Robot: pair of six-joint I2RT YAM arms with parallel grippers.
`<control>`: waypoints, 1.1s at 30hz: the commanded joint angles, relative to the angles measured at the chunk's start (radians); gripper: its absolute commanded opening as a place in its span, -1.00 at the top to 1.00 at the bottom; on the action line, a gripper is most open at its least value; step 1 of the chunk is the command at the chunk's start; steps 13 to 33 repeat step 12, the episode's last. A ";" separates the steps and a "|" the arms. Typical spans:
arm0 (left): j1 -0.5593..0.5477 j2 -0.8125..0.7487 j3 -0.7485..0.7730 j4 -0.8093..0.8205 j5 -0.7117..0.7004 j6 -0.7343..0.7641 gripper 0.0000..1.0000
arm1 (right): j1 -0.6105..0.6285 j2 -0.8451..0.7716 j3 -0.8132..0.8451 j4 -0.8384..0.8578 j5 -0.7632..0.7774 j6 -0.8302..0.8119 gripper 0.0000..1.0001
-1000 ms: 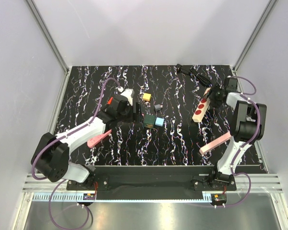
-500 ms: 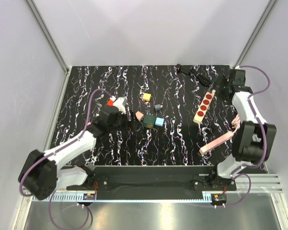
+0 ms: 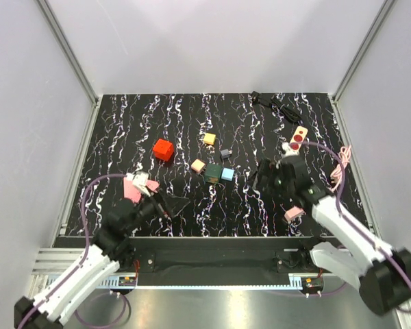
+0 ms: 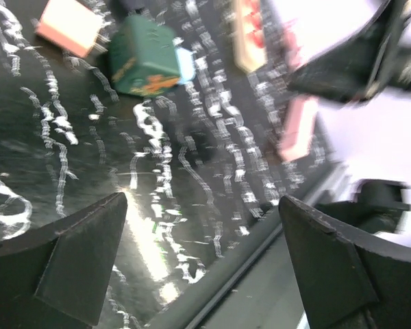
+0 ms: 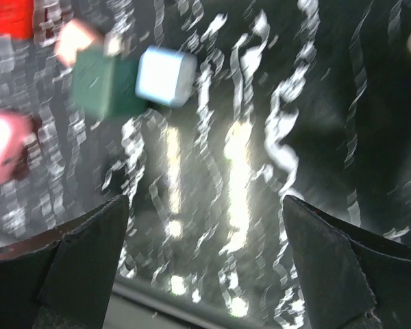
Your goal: Pull the plug off the socket
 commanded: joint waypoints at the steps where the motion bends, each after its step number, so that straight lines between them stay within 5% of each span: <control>1: -0.003 -0.182 -0.075 0.006 0.044 -0.106 -0.98 | 0.023 -0.185 -0.133 0.150 -0.035 0.143 -1.00; 8: -0.003 -0.551 -0.224 -0.095 0.078 -0.233 -0.98 | 0.023 -0.574 -0.415 0.084 -0.093 0.285 -0.99; 12: -0.004 -0.507 -0.304 0.074 0.166 -0.298 -0.98 | 0.023 -0.762 -0.533 0.099 -0.173 0.393 -1.00; 33: -0.004 -0.507 -0.304 0.074 0.166 -0.298 -0.98 | 0.023 -0.762 -0.533 0.099 -0.173 0.393 -1.00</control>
